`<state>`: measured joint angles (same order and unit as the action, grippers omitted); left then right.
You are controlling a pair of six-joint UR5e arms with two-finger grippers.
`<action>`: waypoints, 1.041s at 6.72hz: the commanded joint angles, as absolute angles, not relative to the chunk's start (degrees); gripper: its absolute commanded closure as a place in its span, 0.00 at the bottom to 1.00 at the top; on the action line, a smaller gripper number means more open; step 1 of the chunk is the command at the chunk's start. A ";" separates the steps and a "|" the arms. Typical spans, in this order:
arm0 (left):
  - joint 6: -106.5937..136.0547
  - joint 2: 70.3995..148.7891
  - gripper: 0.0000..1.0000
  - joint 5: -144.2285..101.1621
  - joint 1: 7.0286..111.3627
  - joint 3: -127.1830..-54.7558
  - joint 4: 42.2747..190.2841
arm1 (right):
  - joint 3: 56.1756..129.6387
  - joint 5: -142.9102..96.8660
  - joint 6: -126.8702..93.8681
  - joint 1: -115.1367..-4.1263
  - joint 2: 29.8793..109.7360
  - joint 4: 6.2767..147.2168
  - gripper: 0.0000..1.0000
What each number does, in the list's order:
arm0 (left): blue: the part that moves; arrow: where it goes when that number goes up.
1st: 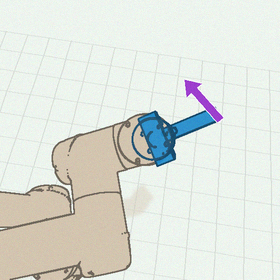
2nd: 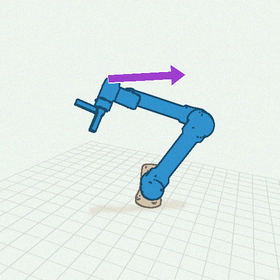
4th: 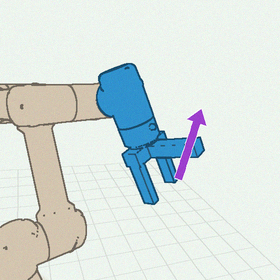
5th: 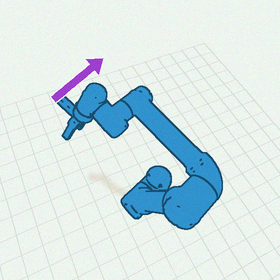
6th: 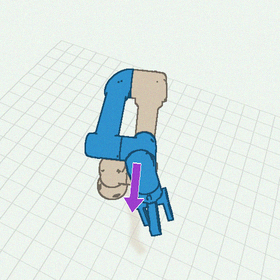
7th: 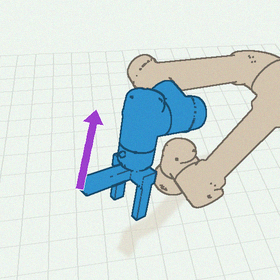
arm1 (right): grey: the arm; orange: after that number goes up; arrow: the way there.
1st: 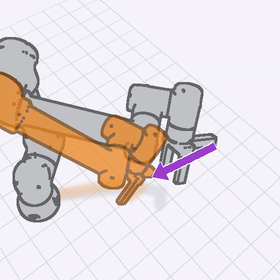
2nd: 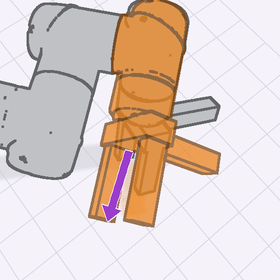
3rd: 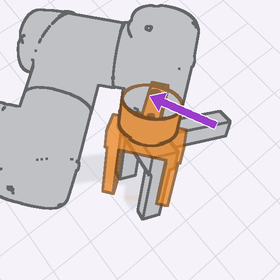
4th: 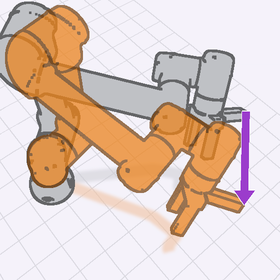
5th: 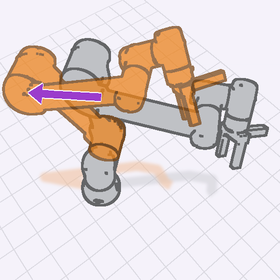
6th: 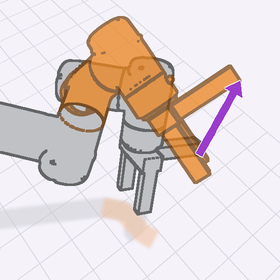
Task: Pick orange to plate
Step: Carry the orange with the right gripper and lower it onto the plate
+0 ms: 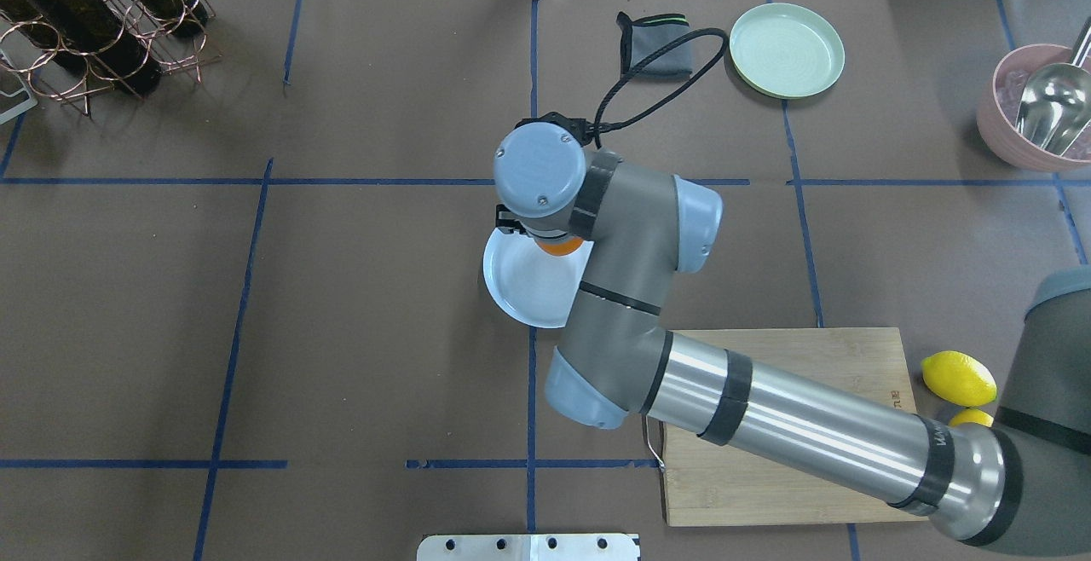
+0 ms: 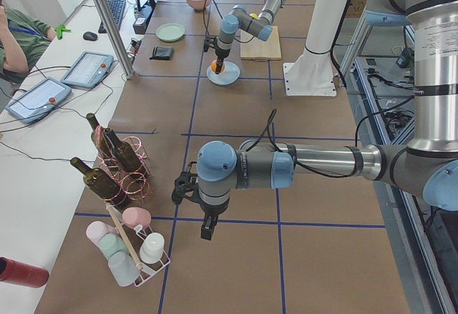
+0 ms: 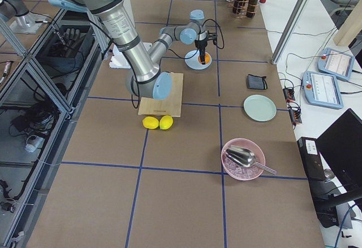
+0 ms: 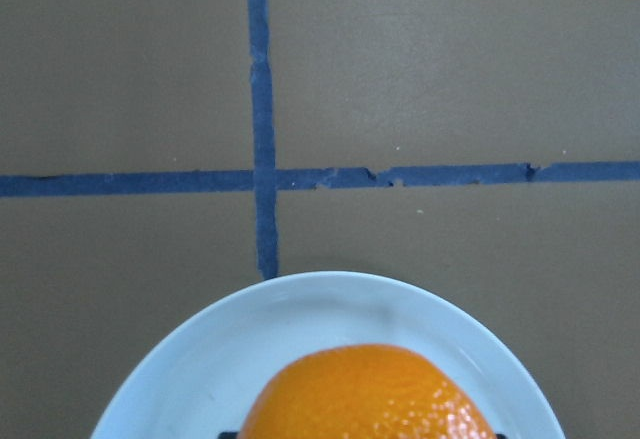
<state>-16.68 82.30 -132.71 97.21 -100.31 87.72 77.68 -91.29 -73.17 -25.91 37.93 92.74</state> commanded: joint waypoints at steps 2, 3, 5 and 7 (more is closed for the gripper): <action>-16.70 82.27 0.00 -132.71 97.21 -100.28 87.71 | 76.38 -89.83 -73.39 -24.70 37.44 94.57 0.22; -16.70 82.27 0.00 -132.71 97.21 -100.28 87.71 | 76.46 -89.82 -73.39 -24.70 37.44 94.66 0.00; -16.70 82.27 0.00 -132.89 97.21 -100.28 87.71 | 78.03 -90.26 -72.52 -24.87 37.44 94.57 0.00; -16.87 82.27 0.00 -132.89 97.21 -100.37 87.80 | 84.86 -96.01 -67.72 -30.63 38.14 98.40 0.00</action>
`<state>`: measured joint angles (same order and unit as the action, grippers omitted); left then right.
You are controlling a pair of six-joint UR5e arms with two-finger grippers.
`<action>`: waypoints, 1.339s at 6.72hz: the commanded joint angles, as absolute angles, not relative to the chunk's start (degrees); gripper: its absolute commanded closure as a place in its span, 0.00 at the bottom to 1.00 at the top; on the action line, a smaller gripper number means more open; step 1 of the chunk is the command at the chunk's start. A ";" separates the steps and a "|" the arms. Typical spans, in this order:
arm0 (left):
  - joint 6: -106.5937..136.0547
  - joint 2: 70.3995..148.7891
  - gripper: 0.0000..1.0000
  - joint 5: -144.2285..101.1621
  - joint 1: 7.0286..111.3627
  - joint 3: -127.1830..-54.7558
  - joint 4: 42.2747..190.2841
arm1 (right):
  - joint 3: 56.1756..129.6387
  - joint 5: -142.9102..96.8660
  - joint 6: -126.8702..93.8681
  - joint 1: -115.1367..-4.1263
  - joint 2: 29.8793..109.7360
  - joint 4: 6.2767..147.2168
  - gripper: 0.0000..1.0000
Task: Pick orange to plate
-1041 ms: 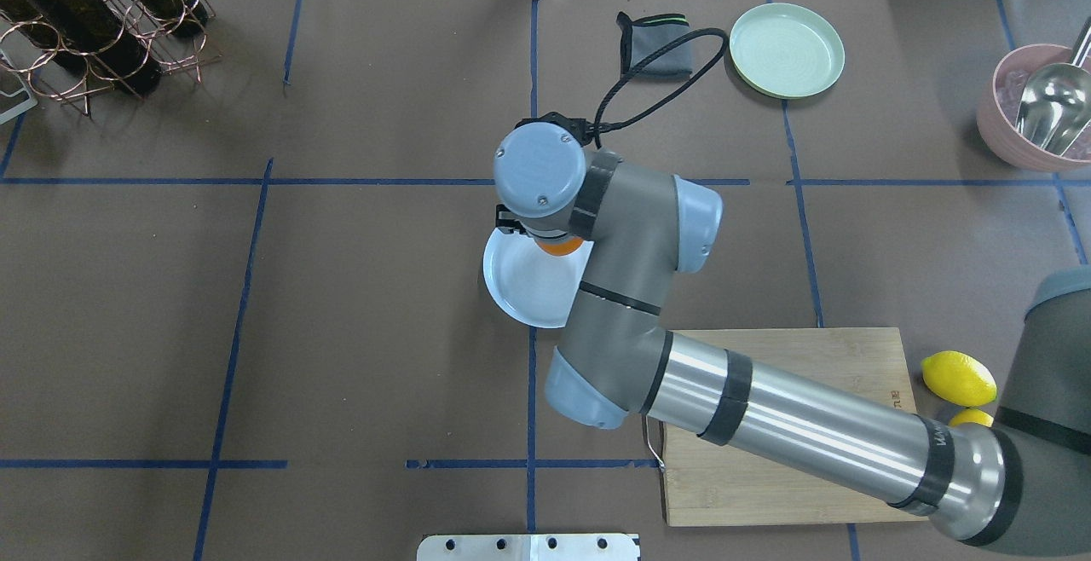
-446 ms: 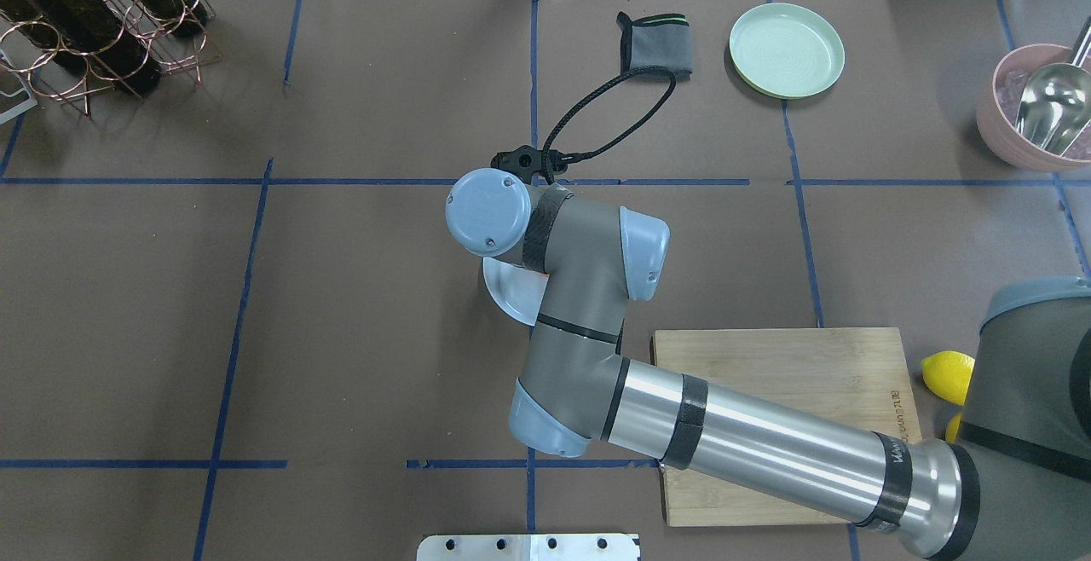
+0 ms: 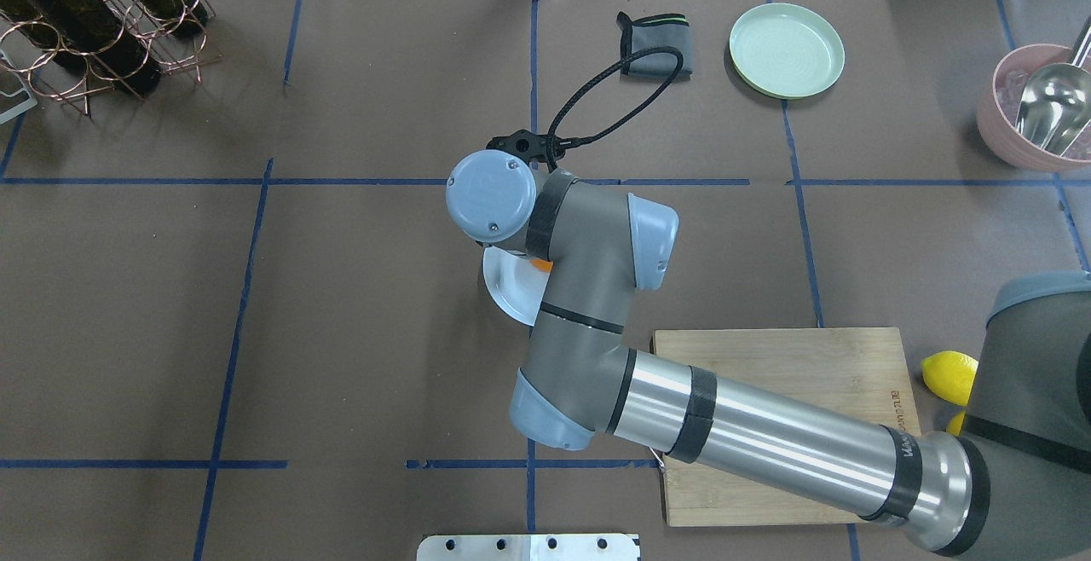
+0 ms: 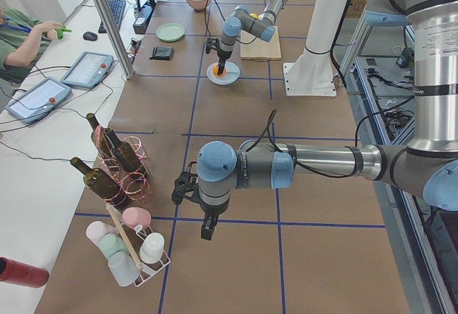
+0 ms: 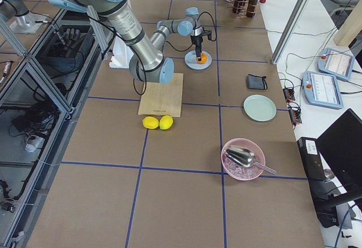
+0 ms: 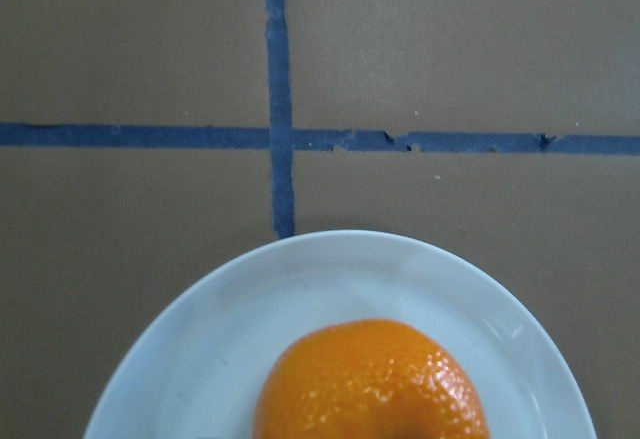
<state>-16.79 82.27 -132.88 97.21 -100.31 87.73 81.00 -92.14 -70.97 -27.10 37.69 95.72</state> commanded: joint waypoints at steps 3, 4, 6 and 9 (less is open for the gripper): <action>-16.70 82.18 0.00 -132.98 97.12 -100.01 87.89 | 101.74 -114.81 -35.90 -50.90 55.48 101.25 0.00; -16.18 82.18 0.00 -133.15 97.03 -100.19 87.63 | 103.60 -119.57 -23.77 -57.94 60.68 101.25 0.00; -11.47 82.27 0.00 -133.59 96.51 -100.28 87.89 | 104.85 -126.09 -1.60 -69.55 70.96 101.25 0.00; -11.86 82.53 0.00 -133.68 96.15 -100.90 88.15 | 104.06 -126.21 14.58 -84.59 88.88 98.37 0.00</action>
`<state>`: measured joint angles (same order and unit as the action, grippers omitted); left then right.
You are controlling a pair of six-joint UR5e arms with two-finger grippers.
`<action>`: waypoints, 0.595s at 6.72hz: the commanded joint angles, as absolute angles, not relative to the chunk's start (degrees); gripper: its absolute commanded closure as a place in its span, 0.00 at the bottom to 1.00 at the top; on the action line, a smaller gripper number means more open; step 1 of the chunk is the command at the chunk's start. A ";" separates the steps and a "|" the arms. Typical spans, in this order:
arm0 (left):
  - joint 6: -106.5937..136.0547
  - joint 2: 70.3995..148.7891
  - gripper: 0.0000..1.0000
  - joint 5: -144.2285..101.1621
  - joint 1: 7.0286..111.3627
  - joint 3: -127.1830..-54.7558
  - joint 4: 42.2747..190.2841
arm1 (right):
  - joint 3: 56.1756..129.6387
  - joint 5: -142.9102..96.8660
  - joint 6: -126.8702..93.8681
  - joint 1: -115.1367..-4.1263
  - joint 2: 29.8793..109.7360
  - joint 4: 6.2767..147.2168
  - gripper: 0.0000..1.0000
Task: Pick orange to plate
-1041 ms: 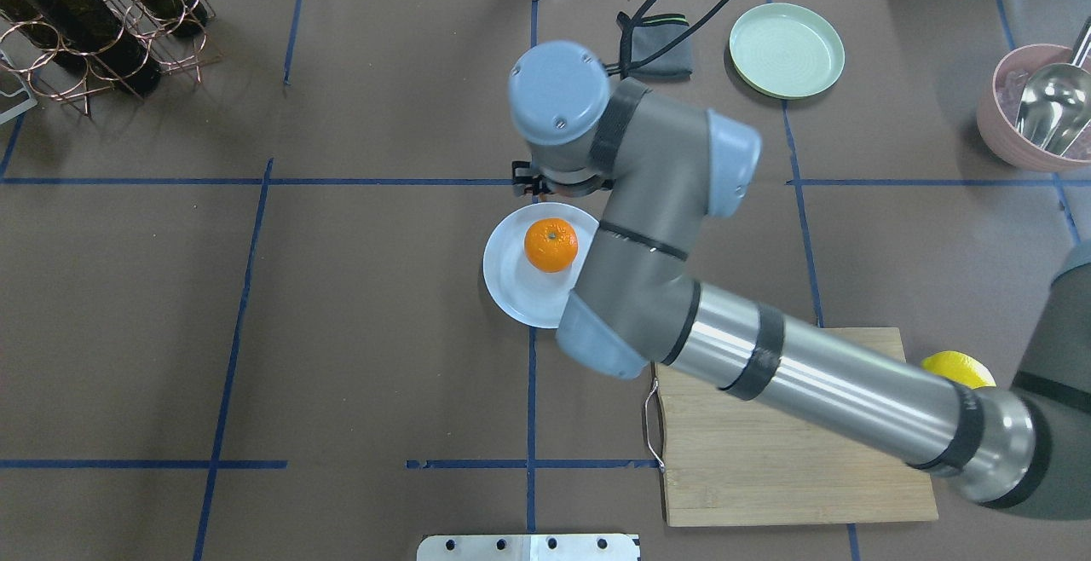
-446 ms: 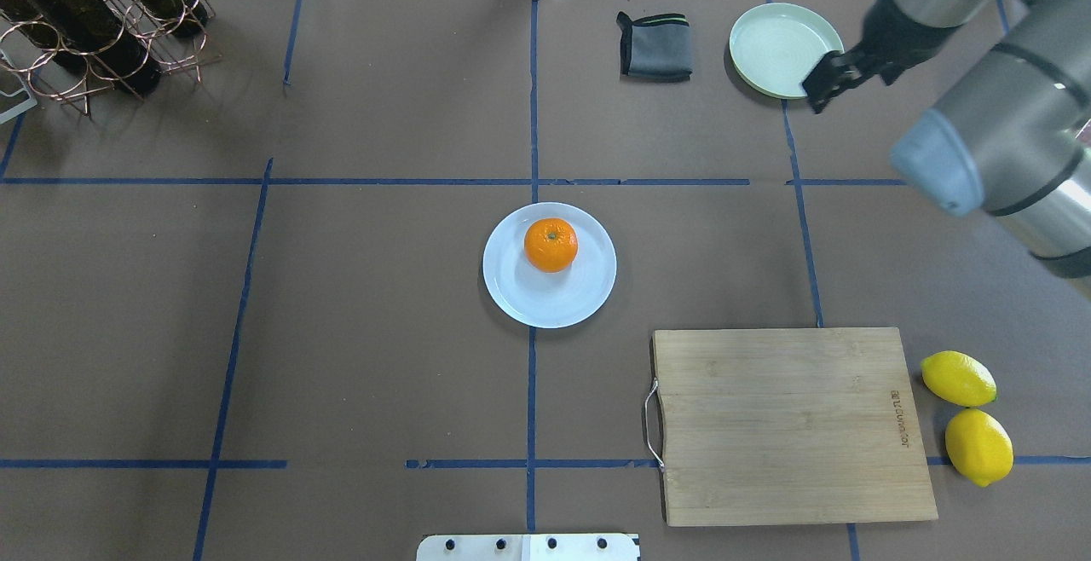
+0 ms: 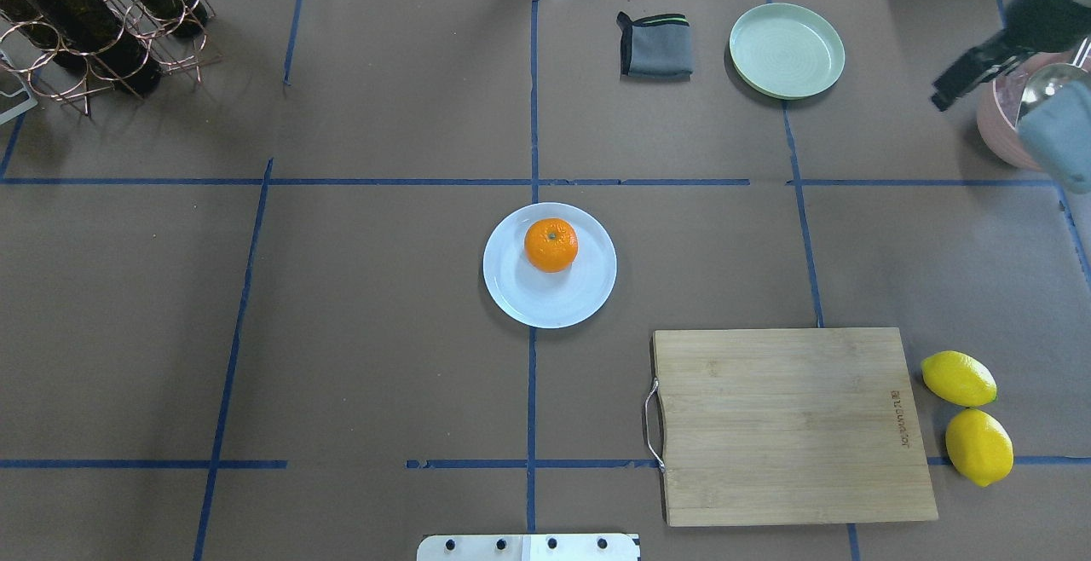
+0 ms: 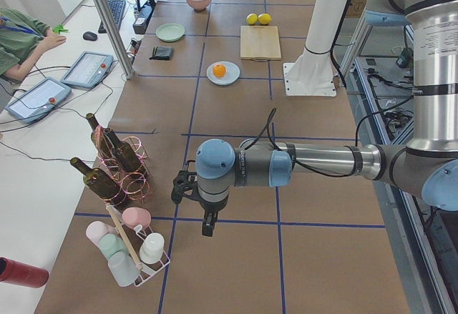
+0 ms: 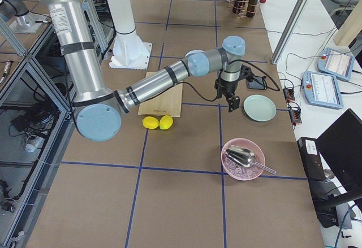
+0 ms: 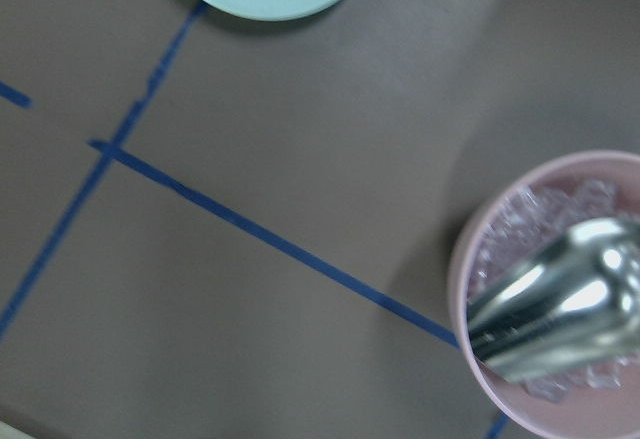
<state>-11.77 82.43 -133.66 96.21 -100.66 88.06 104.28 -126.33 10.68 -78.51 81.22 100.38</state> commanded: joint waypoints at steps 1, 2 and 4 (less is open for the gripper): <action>-12.04 82.62 0.00 -133.77 96.15 -100.90 88.15 | 103.54 -125.60 14.68 -87.42 94.08 96.00 0.00; -12.04 82.62 0.00 -133.77 96.07 -100.90 88.94 | 102.32 -125.42 15.81 -90.06 98.05 92.93 0.00; -12.74 82.62 0.00 -133.59 95.89 -100.99 89.91 | 101.95 -127.87 16.09 -93.33 102.74 91.58 0.00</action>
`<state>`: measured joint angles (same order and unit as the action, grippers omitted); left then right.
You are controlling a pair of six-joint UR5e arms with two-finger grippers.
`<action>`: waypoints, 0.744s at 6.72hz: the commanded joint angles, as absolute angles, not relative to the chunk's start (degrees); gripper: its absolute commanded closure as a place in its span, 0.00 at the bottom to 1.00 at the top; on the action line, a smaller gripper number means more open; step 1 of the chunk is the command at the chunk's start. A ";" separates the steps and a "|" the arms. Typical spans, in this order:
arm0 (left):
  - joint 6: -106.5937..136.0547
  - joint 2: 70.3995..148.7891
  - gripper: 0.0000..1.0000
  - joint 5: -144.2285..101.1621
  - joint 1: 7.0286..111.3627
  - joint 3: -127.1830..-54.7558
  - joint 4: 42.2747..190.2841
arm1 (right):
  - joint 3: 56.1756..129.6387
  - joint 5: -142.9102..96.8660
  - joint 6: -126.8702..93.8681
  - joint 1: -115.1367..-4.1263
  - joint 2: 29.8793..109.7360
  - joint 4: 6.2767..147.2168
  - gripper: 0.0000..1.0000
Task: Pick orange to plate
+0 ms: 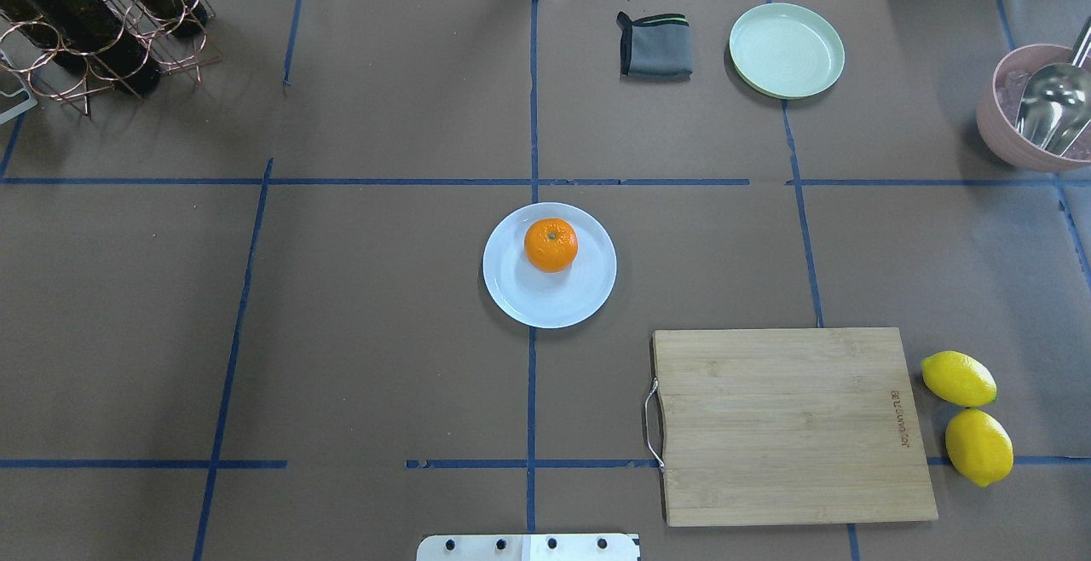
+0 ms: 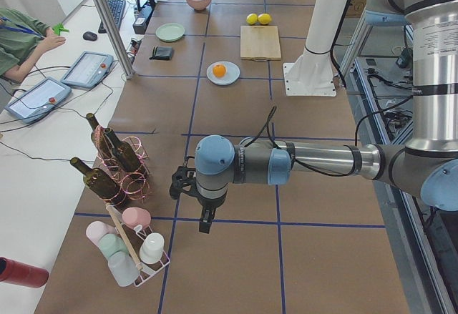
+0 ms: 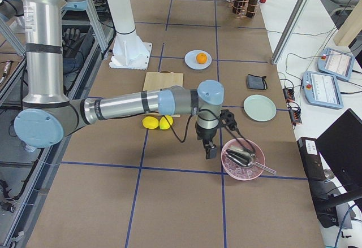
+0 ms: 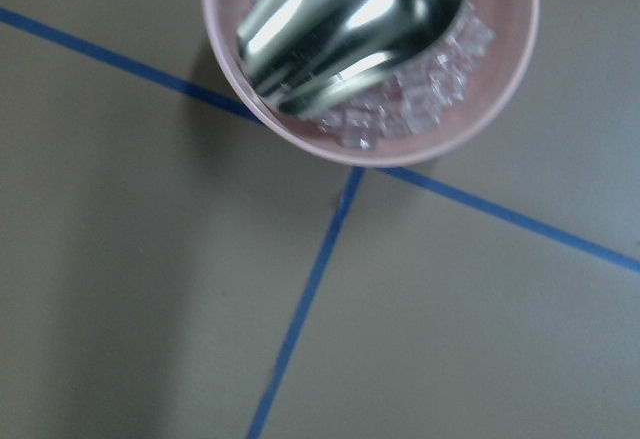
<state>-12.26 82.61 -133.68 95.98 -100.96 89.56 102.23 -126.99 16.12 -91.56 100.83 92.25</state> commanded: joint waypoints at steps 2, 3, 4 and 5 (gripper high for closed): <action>-18.17 82.27 0.00 -133.68 95.80 -100.99 89.74 | 101.17 -131.55 16.08 -93.60 103.54 91.58 0.00; -18.19 82.09 0.00 -133.68 95.80 -100.99 89.74 | 101.34 -131.83 16.00 -93.60 103.36 91.50 0.00; -18.19 82.09 0.00 -133.68 95.80 -100.90 89.74 | 101.42 -131.92 16.08 -93.60 103.27 91.49 0.00; -18.28 82.00 0.00 -133.68 95.80 -100.90 89.74 | 101.43 -131.92 16.08 -93.60 103.36 91.49 0.00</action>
